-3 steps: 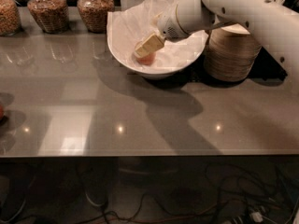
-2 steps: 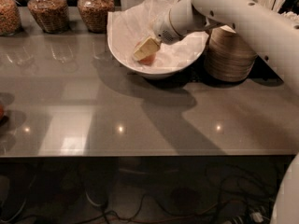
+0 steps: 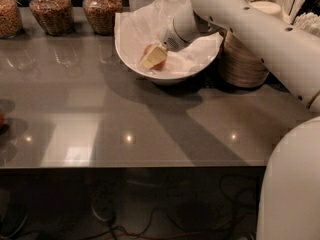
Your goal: Pick apple from white bowl
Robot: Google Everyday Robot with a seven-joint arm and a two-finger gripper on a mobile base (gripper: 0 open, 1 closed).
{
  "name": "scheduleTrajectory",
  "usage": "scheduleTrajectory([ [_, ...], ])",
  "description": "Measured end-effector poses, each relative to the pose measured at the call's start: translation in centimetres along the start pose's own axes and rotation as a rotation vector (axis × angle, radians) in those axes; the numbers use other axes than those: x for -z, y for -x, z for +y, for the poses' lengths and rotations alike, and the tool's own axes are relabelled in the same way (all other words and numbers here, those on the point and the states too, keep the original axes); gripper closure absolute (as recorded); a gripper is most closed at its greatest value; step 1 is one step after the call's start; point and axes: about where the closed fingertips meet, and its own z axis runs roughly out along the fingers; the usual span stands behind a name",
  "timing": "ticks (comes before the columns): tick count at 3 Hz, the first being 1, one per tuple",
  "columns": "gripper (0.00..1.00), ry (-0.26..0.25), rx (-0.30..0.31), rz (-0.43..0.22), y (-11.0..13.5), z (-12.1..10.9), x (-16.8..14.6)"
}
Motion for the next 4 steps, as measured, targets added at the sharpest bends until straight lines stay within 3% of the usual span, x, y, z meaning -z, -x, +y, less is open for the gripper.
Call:
scheduleTrajectory([
  [2, 0.32, 0.030, -0.022, 0.073, -2.1, 0.0, -2.0],
  [3, 0.51, 0.030, -0.023, 0.073, -2.1, 0.0, -2.0],
  [4, 0.74, 0.012, -0.042, 0.066, -2.8, 0.1, 0.5],
])
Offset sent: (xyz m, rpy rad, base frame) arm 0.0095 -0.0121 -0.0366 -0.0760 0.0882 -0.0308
